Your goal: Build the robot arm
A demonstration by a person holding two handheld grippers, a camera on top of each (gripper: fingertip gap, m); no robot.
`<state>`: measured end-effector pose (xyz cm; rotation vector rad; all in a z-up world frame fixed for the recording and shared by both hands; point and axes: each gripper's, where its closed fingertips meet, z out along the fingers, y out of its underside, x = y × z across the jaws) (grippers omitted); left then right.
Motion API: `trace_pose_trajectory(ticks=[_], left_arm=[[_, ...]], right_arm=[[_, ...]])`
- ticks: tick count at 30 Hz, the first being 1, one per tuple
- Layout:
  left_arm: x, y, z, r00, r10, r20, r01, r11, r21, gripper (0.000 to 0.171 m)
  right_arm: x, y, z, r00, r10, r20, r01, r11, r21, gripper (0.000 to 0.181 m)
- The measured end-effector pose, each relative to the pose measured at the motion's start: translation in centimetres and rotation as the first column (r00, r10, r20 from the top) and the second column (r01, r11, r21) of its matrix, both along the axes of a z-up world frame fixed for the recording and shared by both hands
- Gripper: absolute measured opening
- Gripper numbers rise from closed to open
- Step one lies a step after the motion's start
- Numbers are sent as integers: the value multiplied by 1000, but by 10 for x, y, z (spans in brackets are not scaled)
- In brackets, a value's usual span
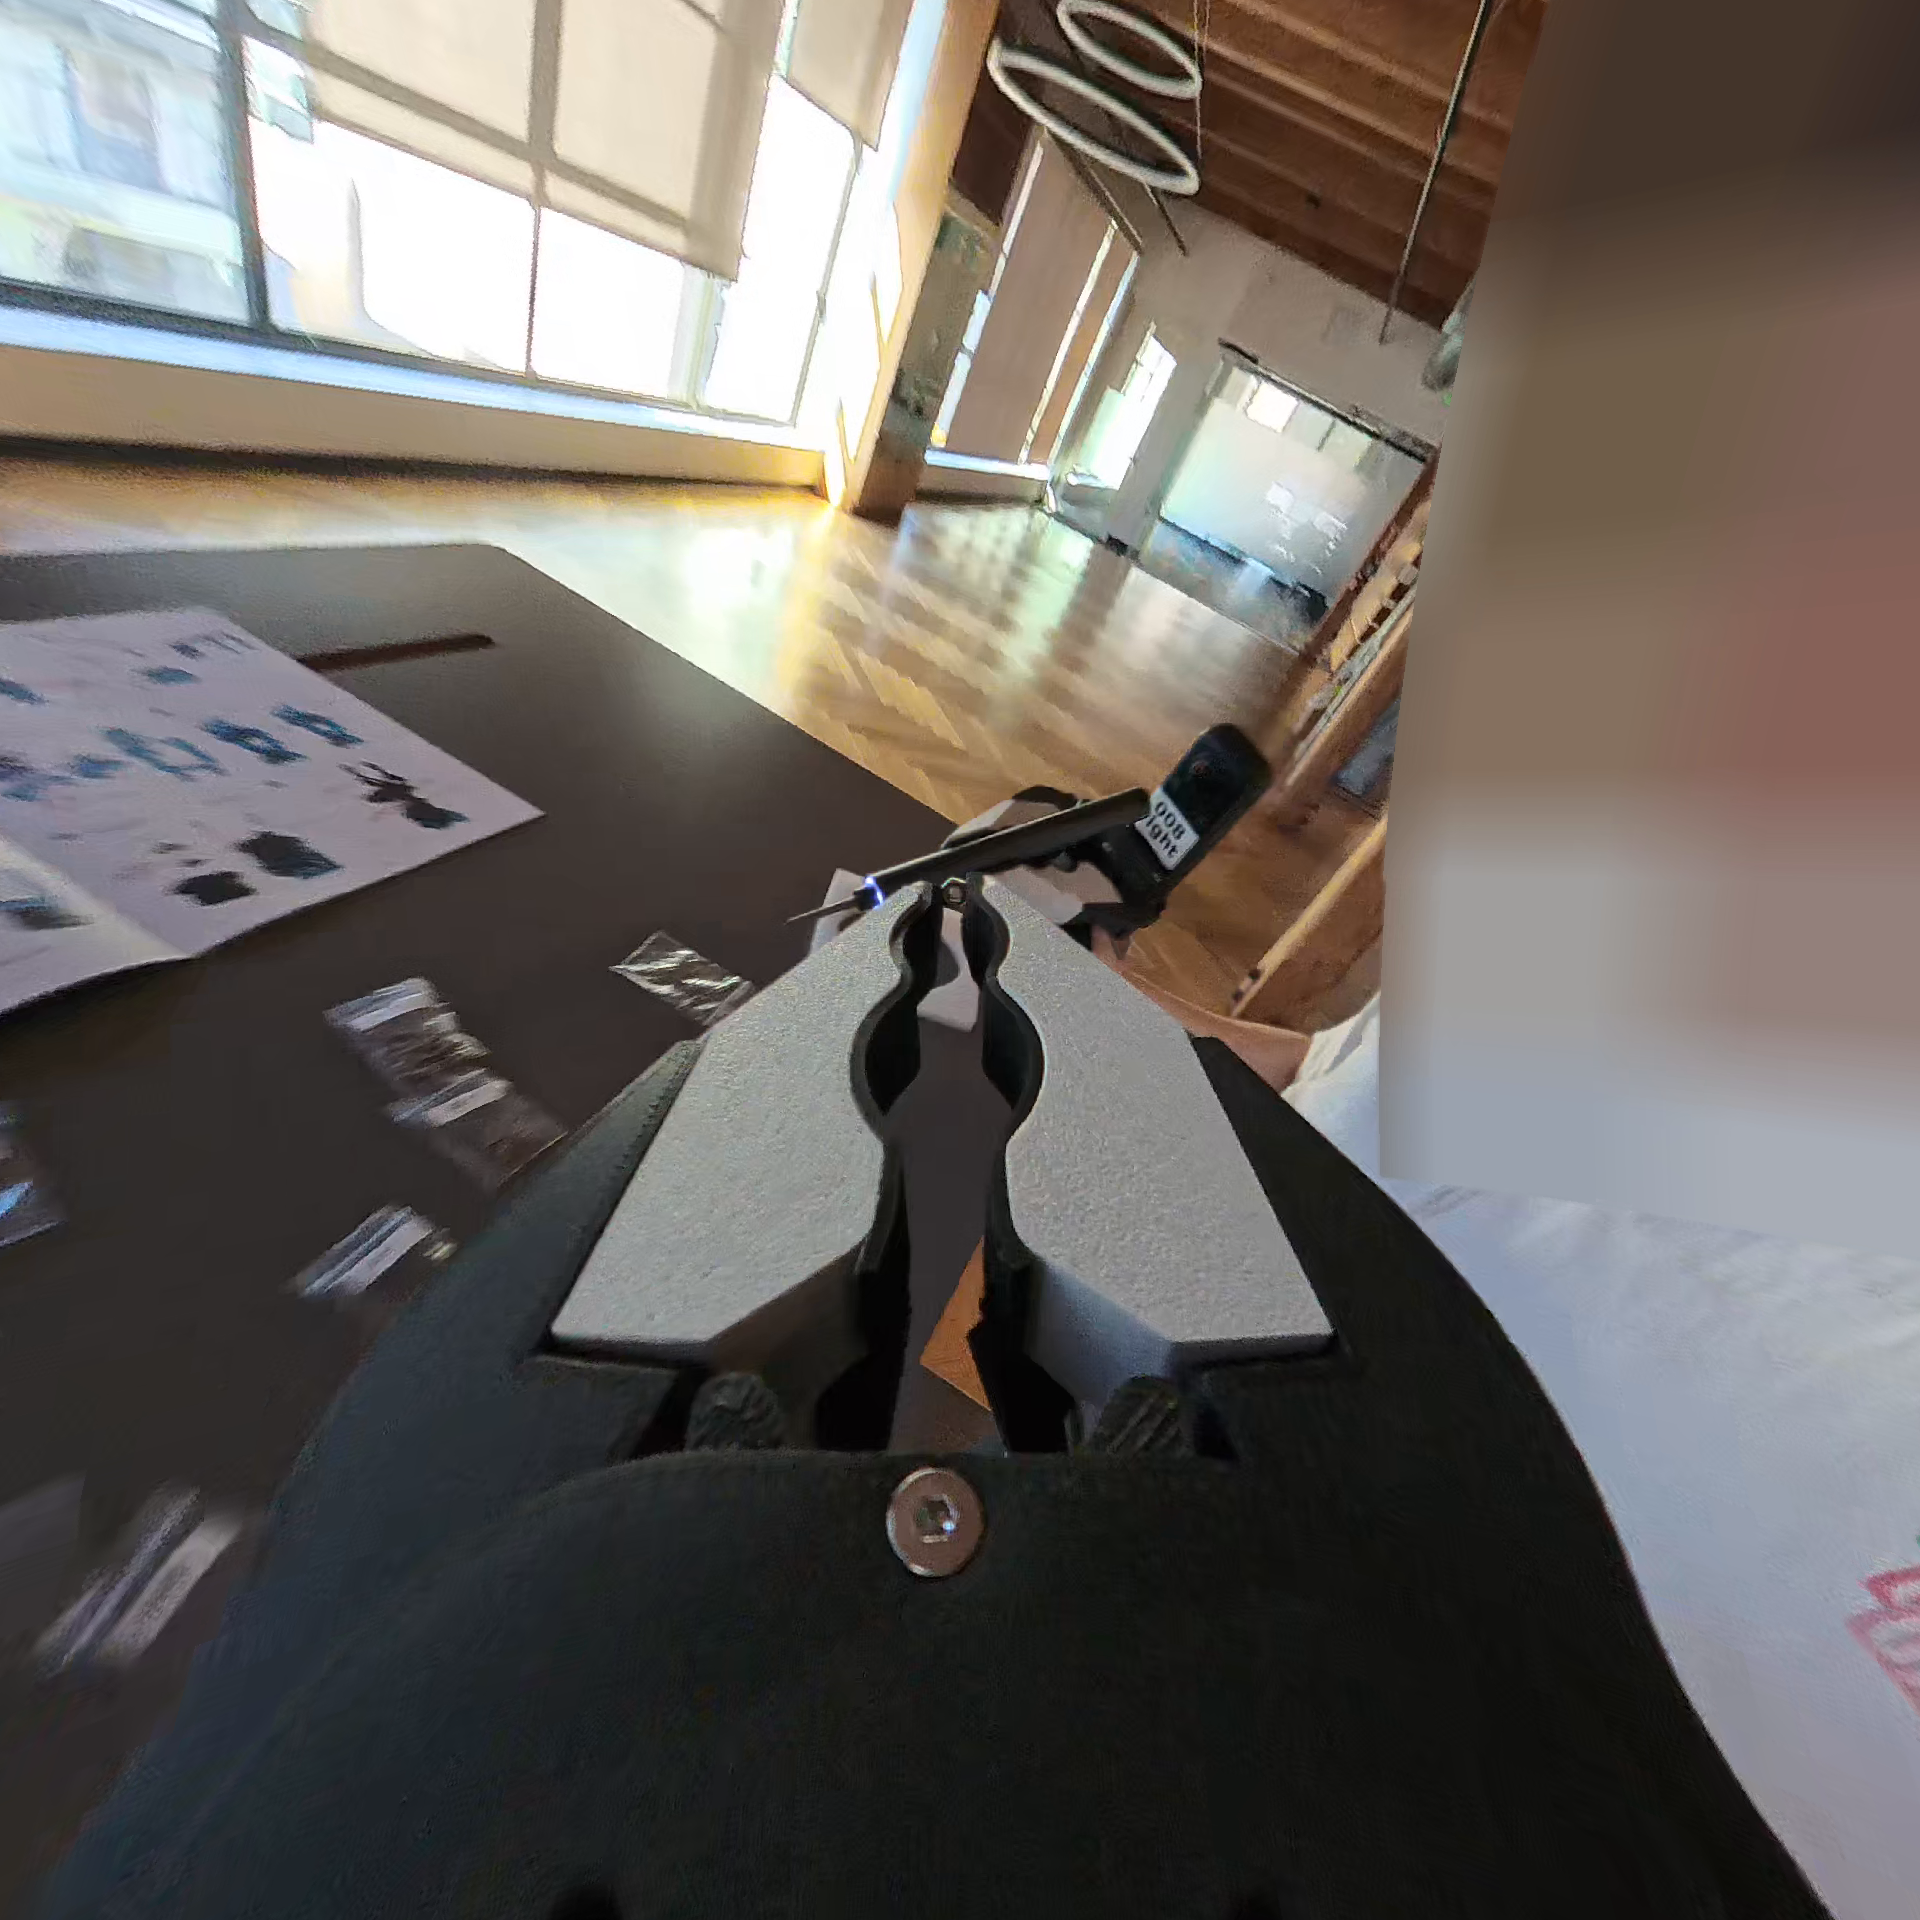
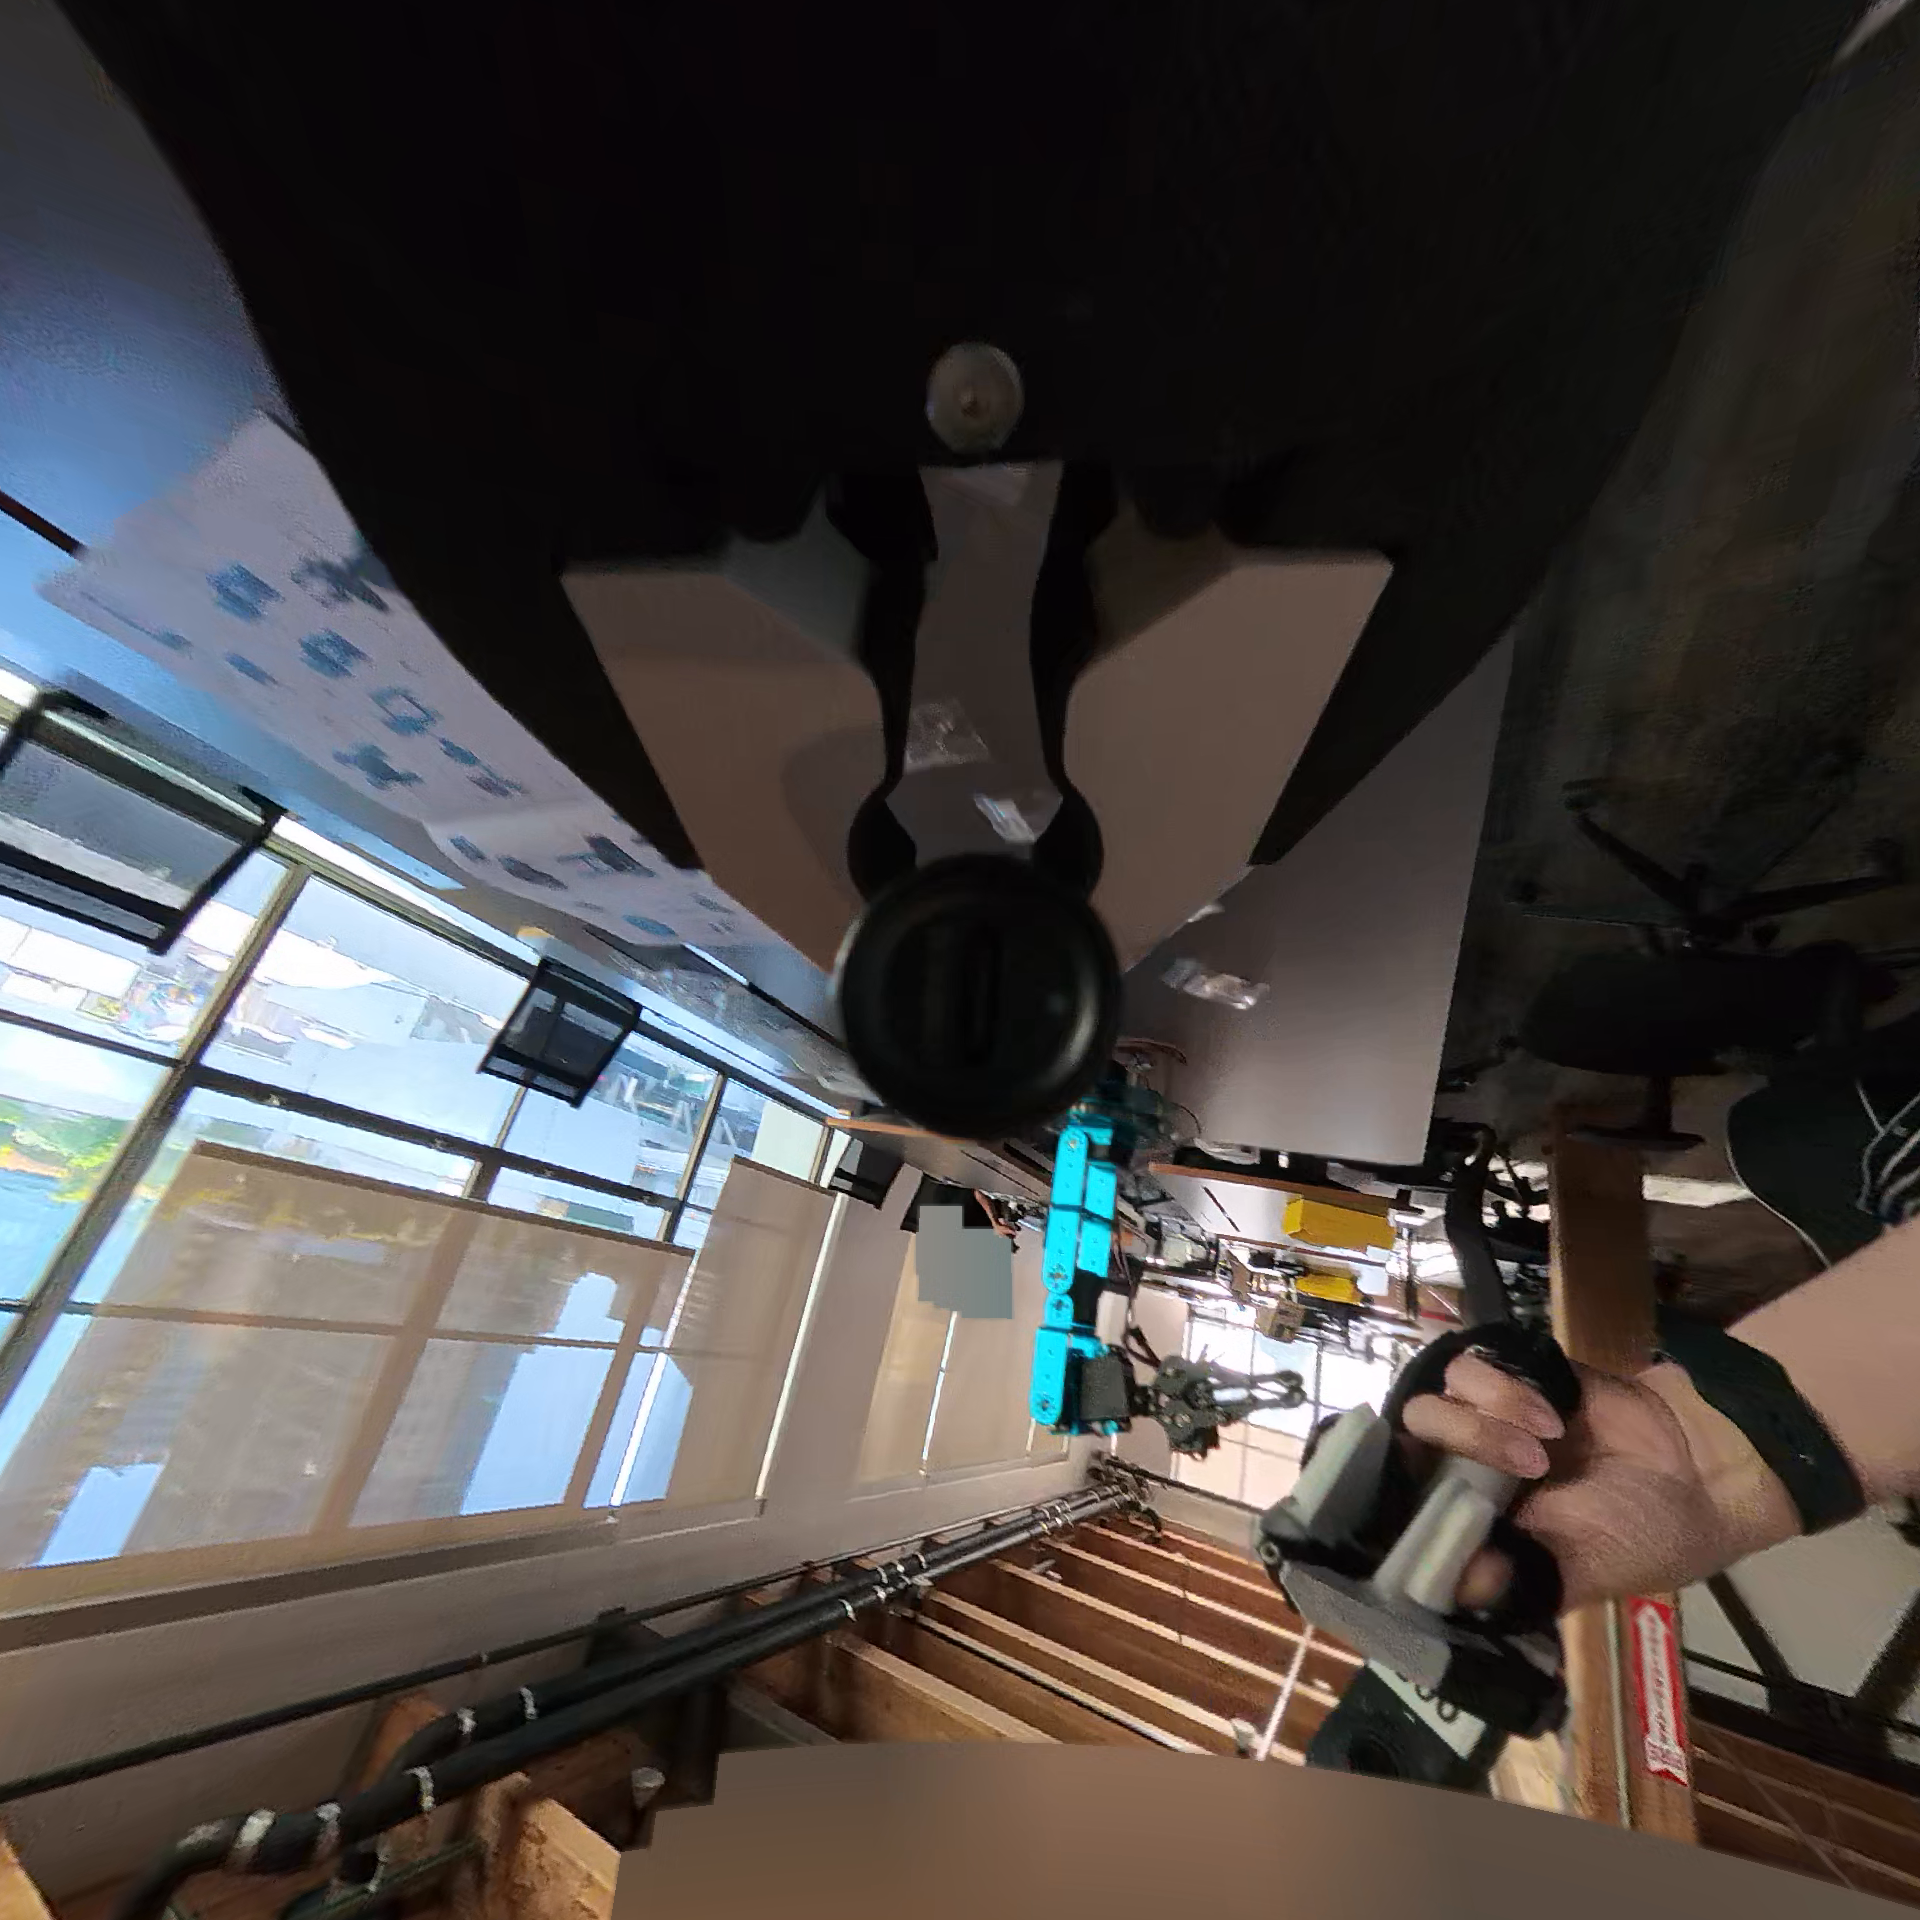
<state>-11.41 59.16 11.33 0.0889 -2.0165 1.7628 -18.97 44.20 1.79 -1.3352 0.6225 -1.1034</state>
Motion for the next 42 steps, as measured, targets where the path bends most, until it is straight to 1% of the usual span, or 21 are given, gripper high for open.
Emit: trace_pose_trajectory(ticks=[4,7,10,12,14,17,19,21,23,25,27,29,32,35,37,40,42], left_arm=[[49,112,29,995,85,58,-84,996,-21,3],[91,180,48,989,124,81,-123,992,-19,3],[131,228,68,981,156,115,-152,987,-43,3],[162,251,79,972,187,139,-179,981,-72,3],[195,266,84,968,214,129,-202,974,-103,3],[240,274,75,964,244,108,-231,965,-123,3],[264,275,66,966,251,59,-241,960,-140,3],[282,274,57,969,247,11,-243,958,-151,3],[294,272,50,972,234,-13,-233,959,-161,2],[305,272,45,974,225,-35,-227,960,-164,2],[315,273,42,977,206,-50,-212,963,-165,2],[323,273,40,984,170,-47,-176,970,-170,2],[331,273,32,994,107,-23,-109,982,-157,2],[338,275,24,999,30,-29,-34,988,-152,0],[342,273,19,999,-17,-29,13,990,-143,0],[346,267,13,996,-80,-29,76,988,-138,0],[347,261,7,993,-116,-35,110,984,-136,0]], right_arm=[[53,75,13,997,67,35,-70,994,88,14],[92,120,18,998,52,36,-58,980,193,15],[119,159,21,994,102,45,-111,953,282,15],[137,174,20,995,95,19,-96,954,284,15],[150,184,22,996,92,11,-92,958,273,15],[172,191,26,990,138,-7,-131,957,258,14],[191,192,32,984,177,-10,-168,951,259,14],[212,195,38,972,235,-20,-219,931,291,14],[233,200,50,951,309,-12,-284,889,359,15],[251,207,66,920,392,11,-353,816,457,15],[266,213,78,894,447,38,-398,751,526,14],[281,217,81,888,457,46,-404,731,550,14],[295,228,71,883,468,-16,-386,746,543,14],[299,235,55,903,413,-118,-304,809,504,14],[302,237,52,927,351,-135,-250,844,474,15],[308,246,57,933,341,-117,-243,835,493,15],[313,251,51,933,334,-135,-228,838,496,15]])
